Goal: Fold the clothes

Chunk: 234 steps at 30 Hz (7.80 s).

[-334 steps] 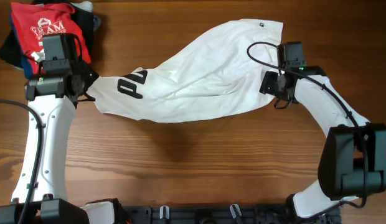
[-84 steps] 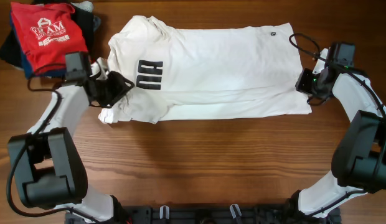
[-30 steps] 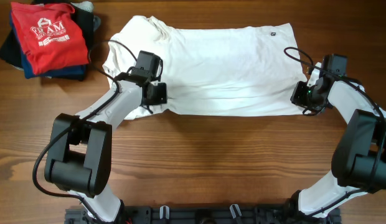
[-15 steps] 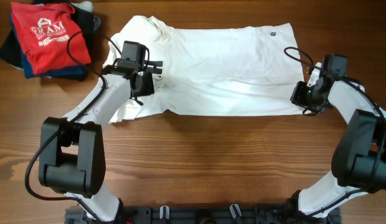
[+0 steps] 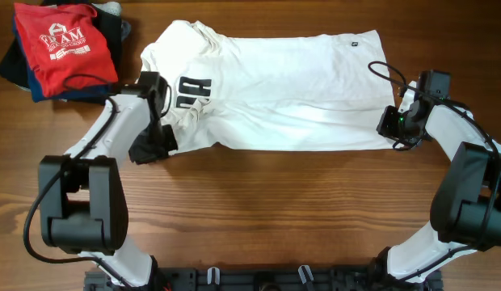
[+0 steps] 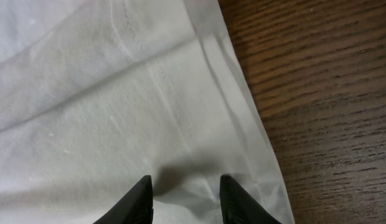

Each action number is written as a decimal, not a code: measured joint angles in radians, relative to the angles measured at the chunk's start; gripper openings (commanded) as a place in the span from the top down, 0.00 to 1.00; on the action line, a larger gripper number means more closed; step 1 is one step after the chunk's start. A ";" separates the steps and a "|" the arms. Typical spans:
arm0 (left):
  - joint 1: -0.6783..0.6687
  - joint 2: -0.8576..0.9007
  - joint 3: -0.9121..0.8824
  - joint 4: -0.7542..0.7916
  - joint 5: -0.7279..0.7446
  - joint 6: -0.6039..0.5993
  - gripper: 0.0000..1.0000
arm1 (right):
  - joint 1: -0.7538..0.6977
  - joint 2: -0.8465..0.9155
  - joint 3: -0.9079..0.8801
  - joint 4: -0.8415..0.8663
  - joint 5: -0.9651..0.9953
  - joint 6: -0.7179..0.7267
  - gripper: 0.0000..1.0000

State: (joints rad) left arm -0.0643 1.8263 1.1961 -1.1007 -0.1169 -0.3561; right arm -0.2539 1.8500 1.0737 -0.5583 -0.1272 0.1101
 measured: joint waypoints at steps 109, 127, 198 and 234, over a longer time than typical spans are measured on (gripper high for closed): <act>0.031 -0.098 -0.140 0.440 0.022 -0.129 0.65 | 0.005 0.055 0.071 0.030 -0.154 0.037 0.43; 0.031 -0.011 -0.149 0.385 0.023 -0.129 0.65 | 0.015 -0.037 -0.082 0.102 -0.061 -0.042 0.40; 0.018 0.437 0.462 0.661 0.344 0.155 0.96 | 0.015 -0.357 0.015 -0.132 0.011 0.063 0.25; 0.025 0.397 0.462 0.573 0.351 0.065 0.96 | 0.068 0.454 0.640 0.054 0.083 -0.026 0.80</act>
State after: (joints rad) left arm -0.0391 2.2230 1.6581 -0.5278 0.2344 -0.2913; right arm -0.1864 2.3043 1.7138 -0.5045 -0.0441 0.0841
